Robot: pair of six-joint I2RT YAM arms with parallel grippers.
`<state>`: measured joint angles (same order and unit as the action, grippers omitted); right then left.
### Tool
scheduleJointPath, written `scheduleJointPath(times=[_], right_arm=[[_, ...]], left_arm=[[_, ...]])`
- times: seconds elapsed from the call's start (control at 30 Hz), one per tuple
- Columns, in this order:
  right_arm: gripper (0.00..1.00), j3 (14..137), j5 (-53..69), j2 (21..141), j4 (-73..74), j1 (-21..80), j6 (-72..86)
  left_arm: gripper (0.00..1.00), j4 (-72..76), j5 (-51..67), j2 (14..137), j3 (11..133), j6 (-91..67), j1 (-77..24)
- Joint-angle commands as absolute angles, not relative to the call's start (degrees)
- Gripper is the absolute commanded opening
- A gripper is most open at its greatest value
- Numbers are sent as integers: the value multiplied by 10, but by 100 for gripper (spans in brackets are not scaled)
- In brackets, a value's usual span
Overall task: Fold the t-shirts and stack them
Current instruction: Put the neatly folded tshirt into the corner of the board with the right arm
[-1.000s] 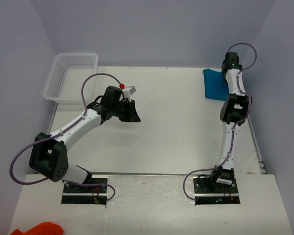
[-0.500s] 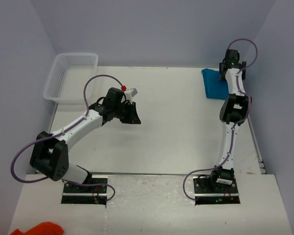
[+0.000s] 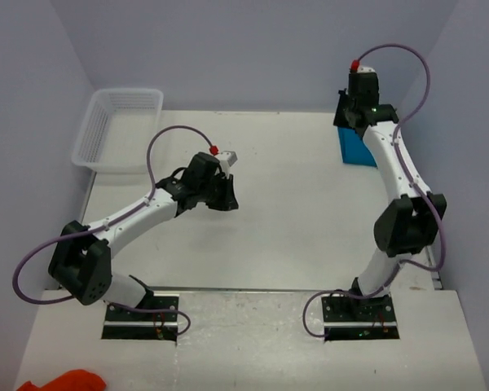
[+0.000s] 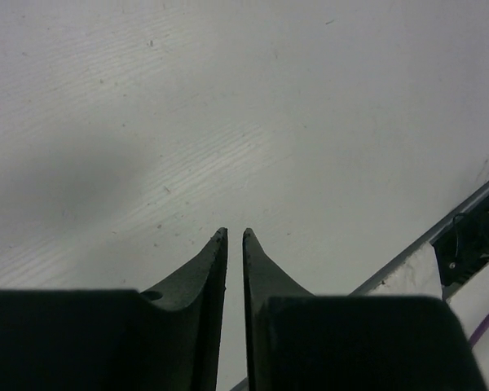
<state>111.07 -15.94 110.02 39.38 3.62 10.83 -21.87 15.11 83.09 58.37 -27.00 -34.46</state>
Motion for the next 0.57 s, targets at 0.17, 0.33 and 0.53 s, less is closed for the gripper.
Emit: scheduleJointPath(times=[0.17, 0.33, 0.53], right_arm=[[18, 719, 59, 807, 244, 139, 188], [99, 592, 77, 681, 228, 151, 187], [99, 563, 71, 615, 265, 164, 200]], left_arm=[[20, -183, -32, 704, 524, -317, -363], [54, -182, -71, 645, 487, -323, -363], [94, -204, -145, 586, 479, -316, -363]])
